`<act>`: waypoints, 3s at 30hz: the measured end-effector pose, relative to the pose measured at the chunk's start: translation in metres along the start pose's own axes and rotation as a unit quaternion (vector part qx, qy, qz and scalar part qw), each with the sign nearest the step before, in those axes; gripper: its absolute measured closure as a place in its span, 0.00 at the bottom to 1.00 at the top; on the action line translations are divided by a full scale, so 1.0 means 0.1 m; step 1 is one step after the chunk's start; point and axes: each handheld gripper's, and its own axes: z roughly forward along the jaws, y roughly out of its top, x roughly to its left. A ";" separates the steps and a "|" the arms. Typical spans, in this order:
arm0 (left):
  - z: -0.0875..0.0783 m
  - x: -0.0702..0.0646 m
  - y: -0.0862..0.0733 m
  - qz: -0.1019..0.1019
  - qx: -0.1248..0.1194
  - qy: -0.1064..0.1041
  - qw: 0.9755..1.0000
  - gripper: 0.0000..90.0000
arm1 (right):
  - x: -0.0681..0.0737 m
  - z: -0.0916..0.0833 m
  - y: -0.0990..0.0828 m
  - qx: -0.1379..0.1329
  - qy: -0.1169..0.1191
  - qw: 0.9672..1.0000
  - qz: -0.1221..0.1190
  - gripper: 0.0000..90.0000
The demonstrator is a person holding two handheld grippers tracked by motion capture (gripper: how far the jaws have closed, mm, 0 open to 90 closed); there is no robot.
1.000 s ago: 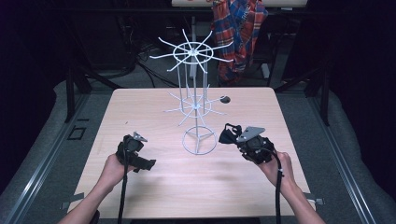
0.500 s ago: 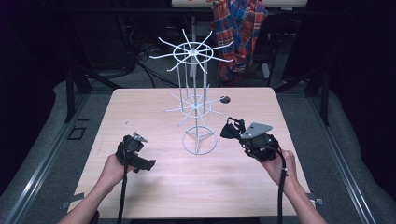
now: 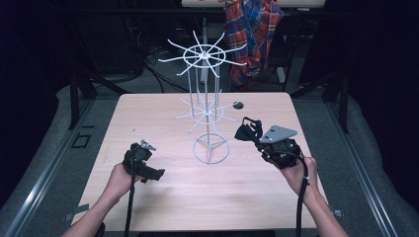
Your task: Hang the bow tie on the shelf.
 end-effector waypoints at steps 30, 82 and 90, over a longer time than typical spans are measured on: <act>0.00 0.00 0.00 0.004 0.001 -0.004 1.000 0.08 | 0.10 0.03 0.18 -0.012 0.001 1.000 -0.019 0.84; 0.00 -0.02 0.00 0.007 0.001 -0.008 1.000 0.08 | 0.09 0.53 0.32 0.021 0.042 0.999 -0.022 0.84; 0.00 -0.01 0.00 0.006 0.000 -0.006 1.000 0.08 | 0.11 0.68 0.34 0.031 0.049 0.998 -0.028 0.84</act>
